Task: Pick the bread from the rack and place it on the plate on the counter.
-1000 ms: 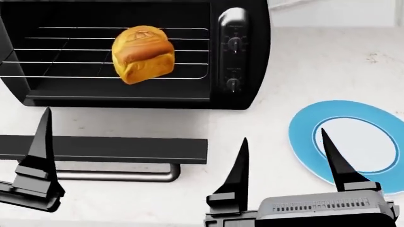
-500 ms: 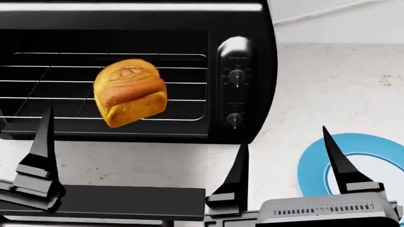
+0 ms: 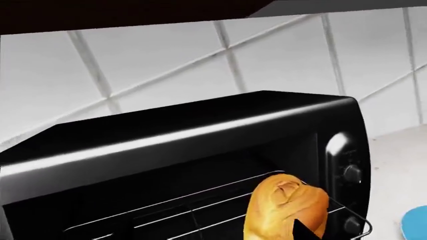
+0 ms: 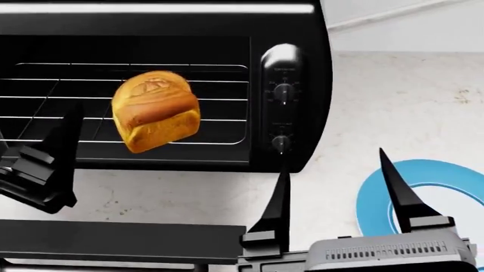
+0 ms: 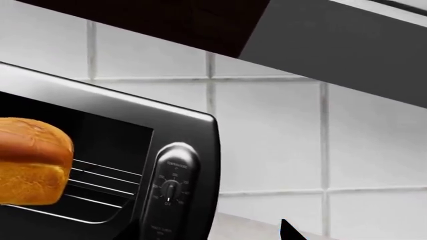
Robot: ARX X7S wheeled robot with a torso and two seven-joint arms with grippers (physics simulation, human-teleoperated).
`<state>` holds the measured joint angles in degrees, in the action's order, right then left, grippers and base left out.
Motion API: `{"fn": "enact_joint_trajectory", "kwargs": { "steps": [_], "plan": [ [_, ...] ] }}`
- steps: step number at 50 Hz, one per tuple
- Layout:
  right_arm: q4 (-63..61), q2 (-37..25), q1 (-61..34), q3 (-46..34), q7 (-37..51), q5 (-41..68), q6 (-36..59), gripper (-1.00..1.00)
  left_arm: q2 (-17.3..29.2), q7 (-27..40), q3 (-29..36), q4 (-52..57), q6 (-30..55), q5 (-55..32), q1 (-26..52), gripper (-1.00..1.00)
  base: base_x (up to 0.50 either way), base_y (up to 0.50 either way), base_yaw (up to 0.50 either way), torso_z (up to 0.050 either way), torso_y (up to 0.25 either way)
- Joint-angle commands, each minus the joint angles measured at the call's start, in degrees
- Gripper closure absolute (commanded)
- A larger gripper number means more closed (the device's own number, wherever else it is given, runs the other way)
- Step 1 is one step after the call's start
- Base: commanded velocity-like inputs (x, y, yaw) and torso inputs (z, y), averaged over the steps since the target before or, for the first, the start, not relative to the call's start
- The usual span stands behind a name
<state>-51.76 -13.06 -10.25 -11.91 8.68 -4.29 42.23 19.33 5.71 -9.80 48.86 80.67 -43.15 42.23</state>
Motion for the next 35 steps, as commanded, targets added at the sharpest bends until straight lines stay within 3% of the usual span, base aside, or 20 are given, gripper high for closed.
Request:
{"fn": "enact_joint_trajectory", "kwargs": {
  "steps": [1,9,21,35],
  "plan": [
    [0.4,0.1,-0.6,-0.4,0.2,0.5,-0.2,-1.0,3.7,9.2,-8.0,-5.1,9.0,-26.6,7.0,-1.0,0.0,0.0,0.0,0.0,0.0],
    [0.4,0.1,-0.9,-0.9,0.5,0.5,0.0,-1.0,6.4,17.6,-5.1,-9.1,8.1,-37.3,10.2,-1.0,0.0,0.0,0.0,0.0,0.0],
    [0.5,-0.1,-0.1,-1.0,0.8,1.1,-1.0,-1.0,9.6,10.9,6.7,-14.4,2.9,-26.7,13.4,-1.0,0.0,0.0,0.0,0.0,0.0],
    [-0.1,-0.3,-0.4,-1.0,1.1,1.5,-0.4,-1.0,9.5,7.7,11.5,-17.9,1.4,-26.6,15.1,-1.0,0.0,0.0,0.0,0.0,0.0]
  ]
}}
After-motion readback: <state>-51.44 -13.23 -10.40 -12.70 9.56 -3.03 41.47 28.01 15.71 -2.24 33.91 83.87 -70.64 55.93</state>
